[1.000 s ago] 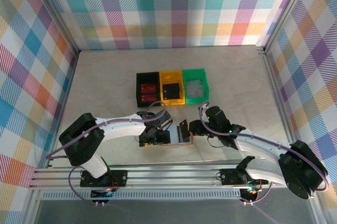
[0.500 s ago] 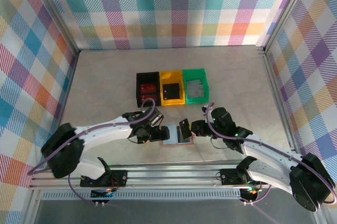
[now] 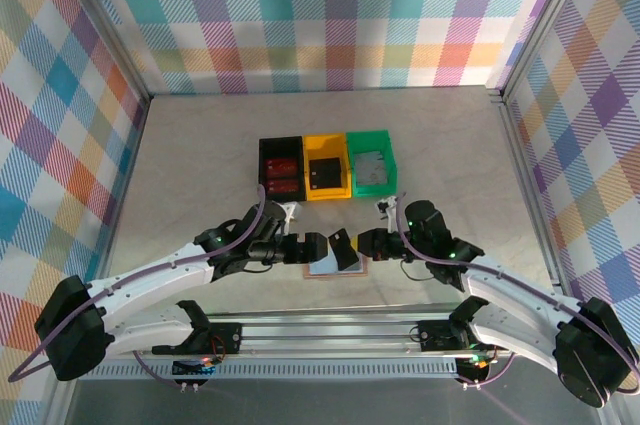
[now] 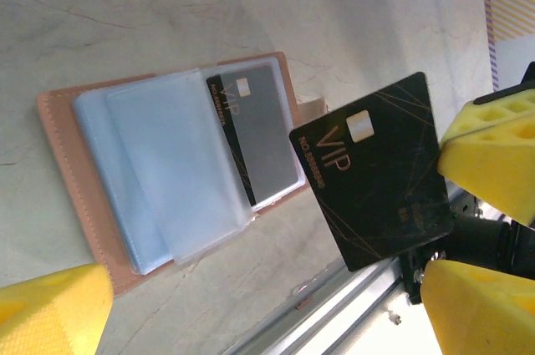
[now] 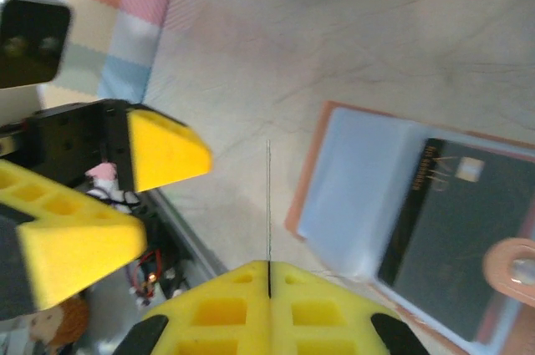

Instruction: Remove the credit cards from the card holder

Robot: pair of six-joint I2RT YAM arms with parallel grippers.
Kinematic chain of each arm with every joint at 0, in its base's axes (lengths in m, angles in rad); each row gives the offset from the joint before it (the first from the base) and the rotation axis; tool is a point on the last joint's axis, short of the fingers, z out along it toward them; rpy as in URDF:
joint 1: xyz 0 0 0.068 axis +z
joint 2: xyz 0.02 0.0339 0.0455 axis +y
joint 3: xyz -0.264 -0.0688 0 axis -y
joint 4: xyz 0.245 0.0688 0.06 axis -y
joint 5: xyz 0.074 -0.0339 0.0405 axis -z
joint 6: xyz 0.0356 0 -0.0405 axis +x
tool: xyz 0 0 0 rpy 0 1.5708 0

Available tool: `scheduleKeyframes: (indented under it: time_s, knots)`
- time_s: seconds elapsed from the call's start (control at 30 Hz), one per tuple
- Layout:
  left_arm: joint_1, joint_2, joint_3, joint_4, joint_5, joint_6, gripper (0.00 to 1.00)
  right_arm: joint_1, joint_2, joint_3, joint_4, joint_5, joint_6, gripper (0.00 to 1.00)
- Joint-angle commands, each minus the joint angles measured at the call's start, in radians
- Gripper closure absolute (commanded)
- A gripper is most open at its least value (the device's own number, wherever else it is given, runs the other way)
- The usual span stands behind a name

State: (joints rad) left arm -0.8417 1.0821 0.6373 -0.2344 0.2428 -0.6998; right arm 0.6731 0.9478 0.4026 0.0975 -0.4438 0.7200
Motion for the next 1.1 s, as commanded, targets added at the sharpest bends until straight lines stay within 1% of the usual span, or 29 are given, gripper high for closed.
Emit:
scheduleKeyframes:
  time_s: [0.0, 0.17, 0.27, 0.4, 0.57, 0.63, 0.8, 0.87, 0.93, 1.07]
  knots:
    - [0.029, -0.034, -0.016, 0.057, 0.096, 0.066, 0.05, -0.005, 0.018, 0.036, 0.068, -0.137, -0.005, 1.00]
    - [0.057, -0.052, -0.020, 0.061, 0.162, 0.110, 0.06, -0.004, 0.045, 0.043, 0.108, -0.233, -0.002, 1.00]
    - [0.068, -0.062, -0.035, 0.104, 0.210, 0.105, 0.08, -0.003, 0.064, 0.047, 0.133, -0.281, 0.004, 1.00]
    - [0.068, -0.041, -0.061, 0.161, 0.258, 0.093, 0.10, 0.003, 0.075, 0.061, 0.136, -0.313, -0.002, 1.00]
    - [0.068, -0.025, -0.081, 0.210, 0.301, 0.087, 0.16, 0.014, 0.099, 0.079, 0.133, -0.340, -0.019, 1.00]
    - [0.067, -0.033, -0.085, 0.225, 0.312, 0.083, 0.21, 0.021, 0.118, 0.087, 0.134, -0.357, -0.023, 1.00]
    - [0.069, -0.048, -0.099, 0.257, 0.331, 0.073, 0.23, 0.035, 0.141, 0.091, 0.147, -0.374, -0.032, 1.00]
    - [0.070, -0.046, -0.108, 0.274, 0.345, 0.066, 0.27, 0.037, 0.147, 0.091, 0.153, -0.380, -0.034, 1.00]
    - [0.069, -0.046, -0.119, 0.297, 0.362, 0.057, 0.34, 0.037, 0.154, 0.090, 0.160, -0.390, -0.034, 1.00]
    - [0.070, -0.050, -0.132, 0.316, 0.380, 0.047, 0.36, 0.037, 0.165, 0.087, 0.166, -0.402, -0.039, 1.00]
